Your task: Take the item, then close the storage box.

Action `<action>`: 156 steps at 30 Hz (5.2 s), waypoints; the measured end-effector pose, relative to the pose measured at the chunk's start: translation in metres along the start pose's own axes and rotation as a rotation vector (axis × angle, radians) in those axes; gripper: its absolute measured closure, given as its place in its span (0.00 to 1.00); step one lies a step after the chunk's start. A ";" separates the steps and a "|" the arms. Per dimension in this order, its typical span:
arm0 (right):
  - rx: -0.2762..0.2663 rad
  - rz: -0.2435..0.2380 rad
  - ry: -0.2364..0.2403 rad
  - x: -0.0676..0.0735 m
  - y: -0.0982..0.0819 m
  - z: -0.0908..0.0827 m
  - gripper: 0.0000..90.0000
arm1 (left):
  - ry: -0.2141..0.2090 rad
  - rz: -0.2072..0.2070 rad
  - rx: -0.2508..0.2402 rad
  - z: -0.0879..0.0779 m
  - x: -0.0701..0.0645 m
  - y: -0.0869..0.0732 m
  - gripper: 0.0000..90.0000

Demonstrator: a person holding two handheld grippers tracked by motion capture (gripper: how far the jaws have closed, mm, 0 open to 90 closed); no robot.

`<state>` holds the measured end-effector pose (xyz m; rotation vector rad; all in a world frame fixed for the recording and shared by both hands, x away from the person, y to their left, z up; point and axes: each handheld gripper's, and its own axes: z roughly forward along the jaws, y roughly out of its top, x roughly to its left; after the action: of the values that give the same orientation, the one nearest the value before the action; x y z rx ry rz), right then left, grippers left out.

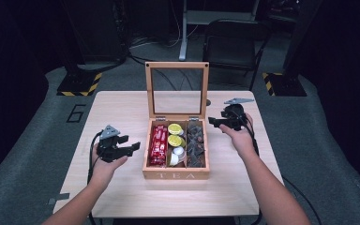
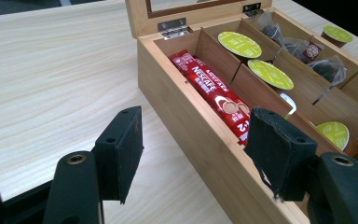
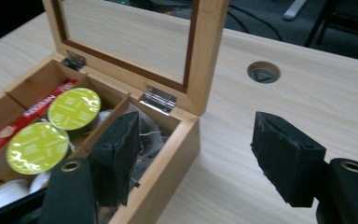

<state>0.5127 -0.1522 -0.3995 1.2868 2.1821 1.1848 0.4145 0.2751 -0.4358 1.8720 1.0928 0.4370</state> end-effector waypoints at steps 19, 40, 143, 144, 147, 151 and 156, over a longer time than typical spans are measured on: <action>-0.002 -0.050 0.046 0.001 0.050 0.000 0.42 | 0.001 0.009 -0.012 -0.010 0.006 0.005 0.40; -0.019 -0.064 0.012 -0.019 0.085 0.025 0.43 | -0.011 0.034 -0.012 -0.013 0.002 0.015 0.40; -0.117 -0.168 0.019 0.026 0.059 -0.005 0.67 | 0.021 0.054 -0.068 -0.018 -0.008 0.085 0.47; -0.123 -0.177 0.022 0.026 0.059 -0.006 0.67 | 0.024 0.050 -0.072 -0.018 -0.008 0.086 0.47; -0.128 -0.190 0.018 0.029 0.059 -0.009 0.66 | 0.025 0.050 -0.074 -0.017 -0.007 0.088 0.47; -0.126 -0.185 0.025 0.030 0.059 -0.011 0.66 | 0.025 0.064 -0.077 -0.017 -0.010 0.096 0.49; -0.130 -0.177 0.027 0.031 0.059 -0.016 0.67 | 0.038 0.088 -0.085 -0.018 -0.012 0.111 0.49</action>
<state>0.5189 -0.1200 -0.3399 1.0081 2.1484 1.2559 0.4531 0.2517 -0.3321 1.8484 1.0041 0.5634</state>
